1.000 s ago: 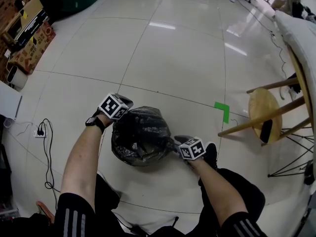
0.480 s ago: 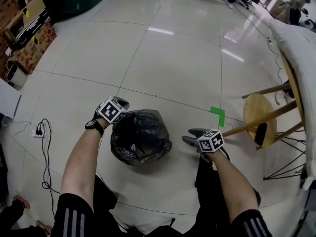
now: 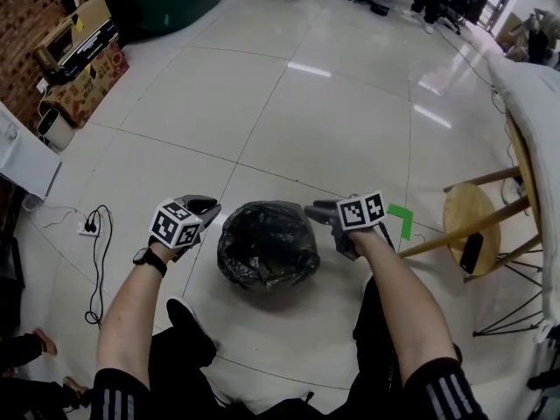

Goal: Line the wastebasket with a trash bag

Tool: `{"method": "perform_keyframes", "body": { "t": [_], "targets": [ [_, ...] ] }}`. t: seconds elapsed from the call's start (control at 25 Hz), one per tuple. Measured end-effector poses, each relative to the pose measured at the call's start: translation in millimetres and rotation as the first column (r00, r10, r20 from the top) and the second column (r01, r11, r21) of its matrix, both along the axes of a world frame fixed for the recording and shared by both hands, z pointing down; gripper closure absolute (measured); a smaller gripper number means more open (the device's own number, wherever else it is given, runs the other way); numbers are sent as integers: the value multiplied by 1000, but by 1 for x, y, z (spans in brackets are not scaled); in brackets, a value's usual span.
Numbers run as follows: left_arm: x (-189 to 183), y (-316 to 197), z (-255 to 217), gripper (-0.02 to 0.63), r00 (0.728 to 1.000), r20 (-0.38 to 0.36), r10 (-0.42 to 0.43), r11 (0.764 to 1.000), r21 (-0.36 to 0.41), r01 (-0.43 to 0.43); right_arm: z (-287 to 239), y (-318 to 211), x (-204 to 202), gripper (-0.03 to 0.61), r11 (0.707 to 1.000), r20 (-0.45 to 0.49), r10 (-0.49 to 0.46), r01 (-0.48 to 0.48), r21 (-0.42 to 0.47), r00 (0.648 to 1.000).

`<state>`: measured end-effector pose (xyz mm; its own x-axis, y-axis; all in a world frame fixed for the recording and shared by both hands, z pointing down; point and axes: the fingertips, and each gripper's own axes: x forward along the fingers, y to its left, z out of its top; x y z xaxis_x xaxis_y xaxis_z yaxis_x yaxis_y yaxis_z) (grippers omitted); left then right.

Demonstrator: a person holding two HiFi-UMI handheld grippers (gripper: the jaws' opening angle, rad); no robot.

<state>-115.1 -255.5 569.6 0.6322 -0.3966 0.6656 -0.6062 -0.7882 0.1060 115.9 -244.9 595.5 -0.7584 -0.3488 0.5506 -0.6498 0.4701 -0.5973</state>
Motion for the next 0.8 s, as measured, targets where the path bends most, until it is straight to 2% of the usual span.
{"method": "perform_keyframes", "body": {
  "t": [0.12, 0.24, 0.32, 0.4, 0.64, 0.8],
  "targets": [
    [-20, 48, 17, 535, 1000, -5, 26, 999, -44, -26, 16, -1, -6, 425, 1000, -16, -12, 11, -20, 1000],
    [-20, 90, 36, 515, 999, -33, 39, 993, -109, -42, 21, -9, -7, 478, 998, 57, 46, -43, -42, 997],
    [-14, 110, 49, 503, 998, -18, 63, 990, -122, -65, 24, -13, -7, 530, 995, 89, 83, -78, -58, 993],
    [-10, 121, 58, 503, 998, -10, 62, 991, -118, -62, 30, -11, -12, 562, 996, 85, 73, -67, -63, 994],
    [-8, 129, 78, 519, 1000, -8, 18, 992, -125, -18, 47, -11, -18, 573, 996, 64, 59, -54, -76, 996],
    [-9, 126, 85, 520, 1000, 1, 16, 992, -128, -15, 60, -11, -17, 573, 996, 3, 20, -20, -83, 1000]
  ]
}}
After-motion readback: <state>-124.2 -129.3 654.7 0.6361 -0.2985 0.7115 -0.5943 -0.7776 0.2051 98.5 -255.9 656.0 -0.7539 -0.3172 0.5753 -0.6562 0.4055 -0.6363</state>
